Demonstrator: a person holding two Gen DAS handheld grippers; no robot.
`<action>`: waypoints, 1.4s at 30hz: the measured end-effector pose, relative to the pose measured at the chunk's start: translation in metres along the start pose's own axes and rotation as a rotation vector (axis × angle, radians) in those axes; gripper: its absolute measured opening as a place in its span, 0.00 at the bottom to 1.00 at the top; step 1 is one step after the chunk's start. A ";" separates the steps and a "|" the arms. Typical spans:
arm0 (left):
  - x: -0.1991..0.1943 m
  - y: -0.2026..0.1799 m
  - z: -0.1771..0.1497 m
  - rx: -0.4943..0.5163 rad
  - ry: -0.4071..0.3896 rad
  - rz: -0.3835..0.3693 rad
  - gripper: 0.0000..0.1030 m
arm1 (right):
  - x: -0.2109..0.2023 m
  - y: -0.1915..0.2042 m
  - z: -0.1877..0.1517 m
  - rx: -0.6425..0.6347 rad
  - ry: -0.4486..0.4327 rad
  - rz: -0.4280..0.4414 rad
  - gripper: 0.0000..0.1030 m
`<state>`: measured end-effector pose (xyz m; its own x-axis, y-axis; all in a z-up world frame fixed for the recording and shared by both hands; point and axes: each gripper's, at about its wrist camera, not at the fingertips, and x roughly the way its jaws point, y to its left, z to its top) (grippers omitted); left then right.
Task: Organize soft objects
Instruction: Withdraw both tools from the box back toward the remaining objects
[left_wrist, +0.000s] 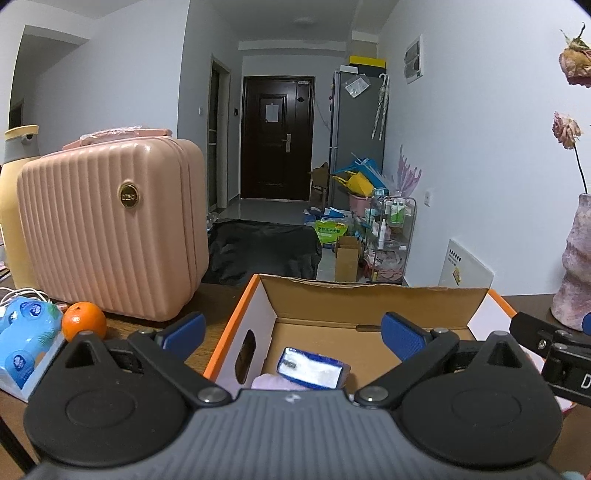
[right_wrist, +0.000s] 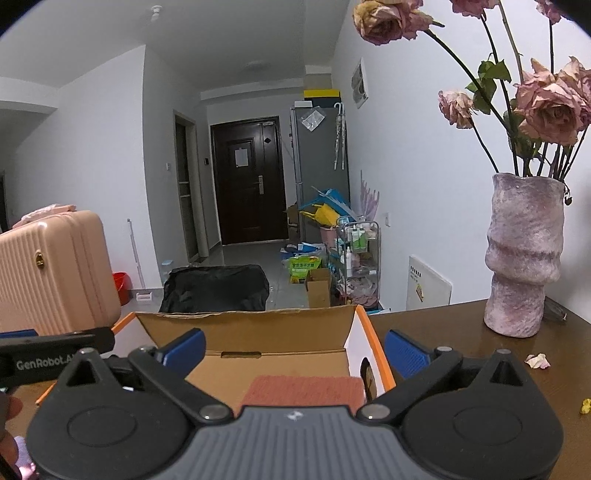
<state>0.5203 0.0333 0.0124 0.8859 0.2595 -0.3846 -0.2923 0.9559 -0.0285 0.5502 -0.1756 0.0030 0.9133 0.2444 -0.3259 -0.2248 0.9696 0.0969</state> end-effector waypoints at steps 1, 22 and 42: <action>-0.002 0.001 -0.001 0.001 -0.001 0.000 1.00 | -0.003 0.001 -0.001 -0.002 0.000 0.000 1.00; -0.062 0.019 -0.031 0.016 0.006 -0.012 1.00 | -0.073 0.009 -0.031 -0.041 -0.025 0.006 1.00; -0.127 0.045 -0.064 0.010 0.006 -0.052 1.00 | -0.149 0.018 -0.072 -0.093 -0.030 0.016 1.00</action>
<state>0.3716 0.0344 0.0009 0.8976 0.2089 -0.3881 -0.2427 0.9693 -0.0397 0.3859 -0.1939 -0.0149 0.9190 0.2604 -0.2961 -0.2686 0.9632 0.0133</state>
